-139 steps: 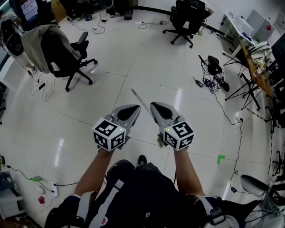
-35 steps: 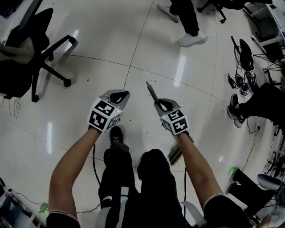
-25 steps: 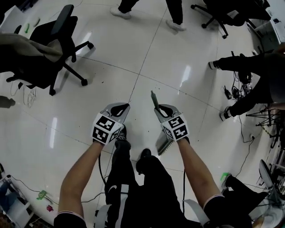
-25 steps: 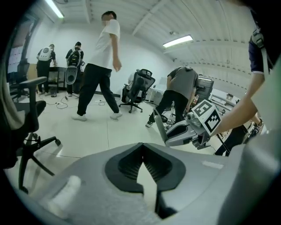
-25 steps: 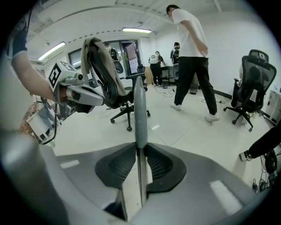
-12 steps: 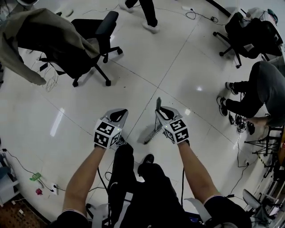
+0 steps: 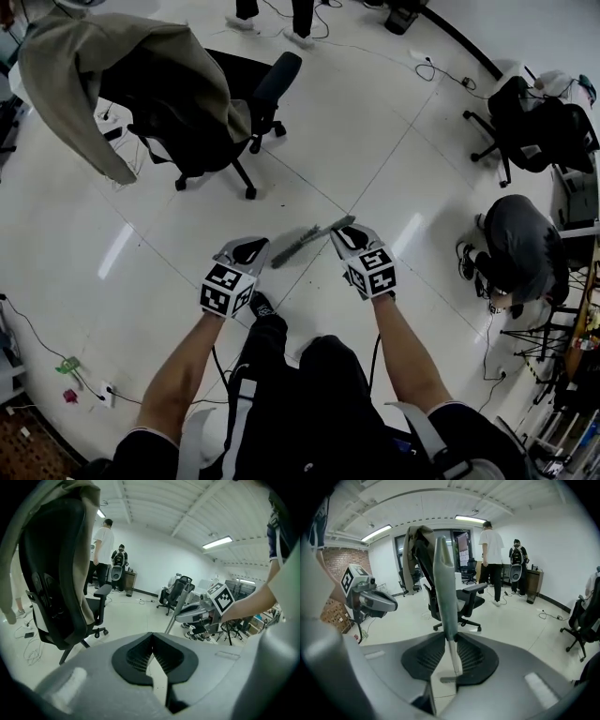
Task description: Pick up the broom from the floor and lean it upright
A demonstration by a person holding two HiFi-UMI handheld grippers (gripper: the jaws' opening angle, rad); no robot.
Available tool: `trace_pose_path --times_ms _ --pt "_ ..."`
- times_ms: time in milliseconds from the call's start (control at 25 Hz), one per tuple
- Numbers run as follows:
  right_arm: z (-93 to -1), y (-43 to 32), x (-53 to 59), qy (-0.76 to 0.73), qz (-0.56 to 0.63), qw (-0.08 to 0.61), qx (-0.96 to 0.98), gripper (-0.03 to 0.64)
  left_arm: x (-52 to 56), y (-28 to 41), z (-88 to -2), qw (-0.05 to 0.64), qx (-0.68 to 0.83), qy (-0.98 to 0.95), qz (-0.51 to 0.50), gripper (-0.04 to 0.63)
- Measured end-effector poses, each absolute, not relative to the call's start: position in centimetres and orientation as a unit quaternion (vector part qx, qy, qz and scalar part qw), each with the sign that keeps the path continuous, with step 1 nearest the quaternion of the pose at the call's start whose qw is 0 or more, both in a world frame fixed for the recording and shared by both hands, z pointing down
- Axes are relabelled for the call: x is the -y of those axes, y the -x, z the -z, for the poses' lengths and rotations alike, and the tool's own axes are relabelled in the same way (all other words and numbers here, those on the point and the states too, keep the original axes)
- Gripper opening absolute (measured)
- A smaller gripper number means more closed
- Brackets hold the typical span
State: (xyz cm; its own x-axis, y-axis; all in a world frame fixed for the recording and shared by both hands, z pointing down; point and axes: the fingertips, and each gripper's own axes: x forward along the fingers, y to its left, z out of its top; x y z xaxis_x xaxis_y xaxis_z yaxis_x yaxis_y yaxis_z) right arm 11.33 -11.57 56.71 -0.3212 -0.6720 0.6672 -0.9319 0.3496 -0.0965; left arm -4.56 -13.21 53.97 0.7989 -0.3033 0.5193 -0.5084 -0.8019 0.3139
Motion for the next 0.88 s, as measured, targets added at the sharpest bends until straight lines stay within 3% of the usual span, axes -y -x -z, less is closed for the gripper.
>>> trace_pose_path --times_ms 440,880 --pt "-53.4 -6.1 24.2 -0.464 -0.206 0.264 0.82 0.081 20.2 8.6 -51.8 0.233 0.307 -0.899 -0.208 0.0" --pt "-57.9 -3.5 37.0 -0.334 -0.233 0.299 0.863 0.081 30.8 8.1 -52.0 0.262 0.426 -0.843 -0.196 0.0"
